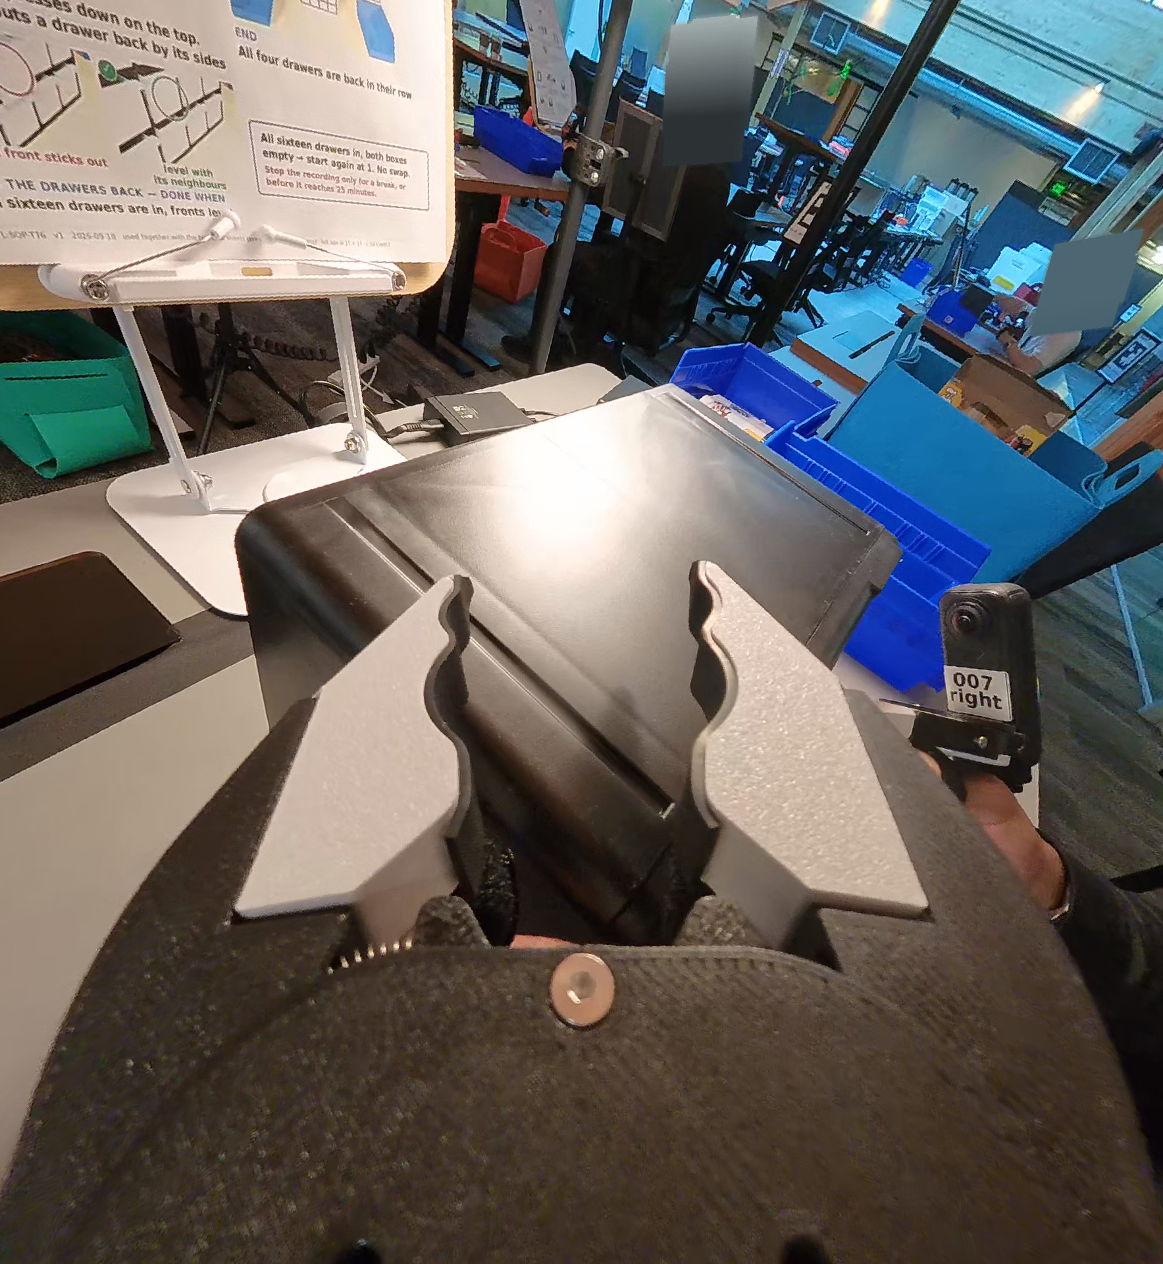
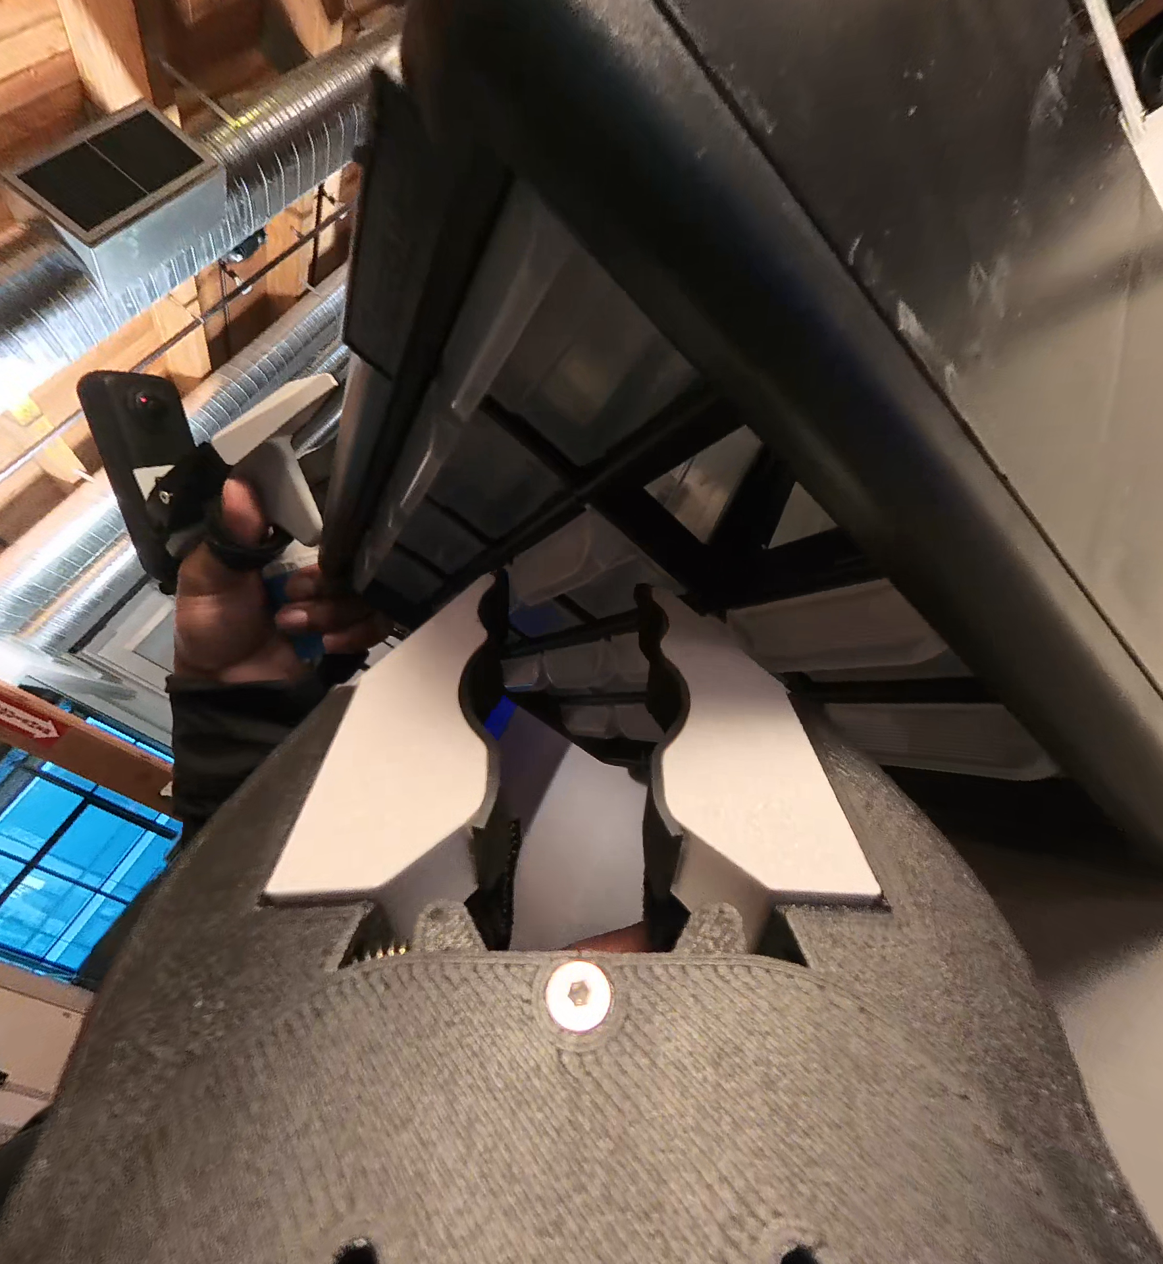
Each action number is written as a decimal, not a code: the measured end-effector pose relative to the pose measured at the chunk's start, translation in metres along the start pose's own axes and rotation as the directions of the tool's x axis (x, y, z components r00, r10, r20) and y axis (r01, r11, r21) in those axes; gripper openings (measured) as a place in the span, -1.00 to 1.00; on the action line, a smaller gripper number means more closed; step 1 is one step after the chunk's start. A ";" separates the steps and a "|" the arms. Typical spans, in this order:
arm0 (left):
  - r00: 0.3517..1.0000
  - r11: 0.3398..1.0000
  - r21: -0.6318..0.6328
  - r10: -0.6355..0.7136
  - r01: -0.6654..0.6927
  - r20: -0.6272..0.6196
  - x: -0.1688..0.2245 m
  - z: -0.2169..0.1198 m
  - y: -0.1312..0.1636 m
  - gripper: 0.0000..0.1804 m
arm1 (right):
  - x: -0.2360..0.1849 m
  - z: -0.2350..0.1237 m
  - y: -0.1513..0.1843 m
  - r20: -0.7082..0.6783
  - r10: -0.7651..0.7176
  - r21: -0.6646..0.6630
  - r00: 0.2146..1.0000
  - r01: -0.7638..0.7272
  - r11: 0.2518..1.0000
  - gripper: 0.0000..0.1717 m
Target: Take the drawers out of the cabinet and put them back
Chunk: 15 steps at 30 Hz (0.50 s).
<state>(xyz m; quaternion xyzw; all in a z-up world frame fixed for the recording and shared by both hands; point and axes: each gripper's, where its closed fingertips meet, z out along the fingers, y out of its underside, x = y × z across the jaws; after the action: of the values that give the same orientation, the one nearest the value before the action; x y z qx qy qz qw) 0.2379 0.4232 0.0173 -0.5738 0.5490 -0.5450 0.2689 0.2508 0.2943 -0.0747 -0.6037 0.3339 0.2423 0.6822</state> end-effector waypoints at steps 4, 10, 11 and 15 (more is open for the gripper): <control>1.000 1.000 0.002 -0.004 0.004 -0.007 -0.001 0.000 0.000 -0.29 | -0.002 0.001 -0.002 0.004 0.016 0.012 1.000 -0.016 1.000 -0.56; 1.000 1.000 -0.004 0.003 -0.003 -0.016 0.000 -0.002 0.001 -0.30 | -0.002 0.001 -0.001 0.007 0.029 0.021 1.000 -0.029 0.999 -0.57; 1.000 1.000 -0.007 0.013 -0.013 -0.014 0.001 -0.003 0.001 -0.31 | -0.003 0.001 0.000 0.012 0.030 0.022 0.999 -0.030 0.999 -0.57; 0.997 0.997 -0.032 0.073 -0.072 0.013 -0.001 -0.012 0.002 -0.35 | -0.006 0.002 -0.001 0.030 0.024 0.014 0.999 -0.025 1.000 -0.57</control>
<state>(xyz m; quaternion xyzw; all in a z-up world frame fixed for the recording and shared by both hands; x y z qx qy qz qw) 0.2262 0.4276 0.0182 -0.5614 0.5761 -0.5222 0.2833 0.2481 0.2967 -0.0696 -0.5908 0.3329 0.2570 0.6885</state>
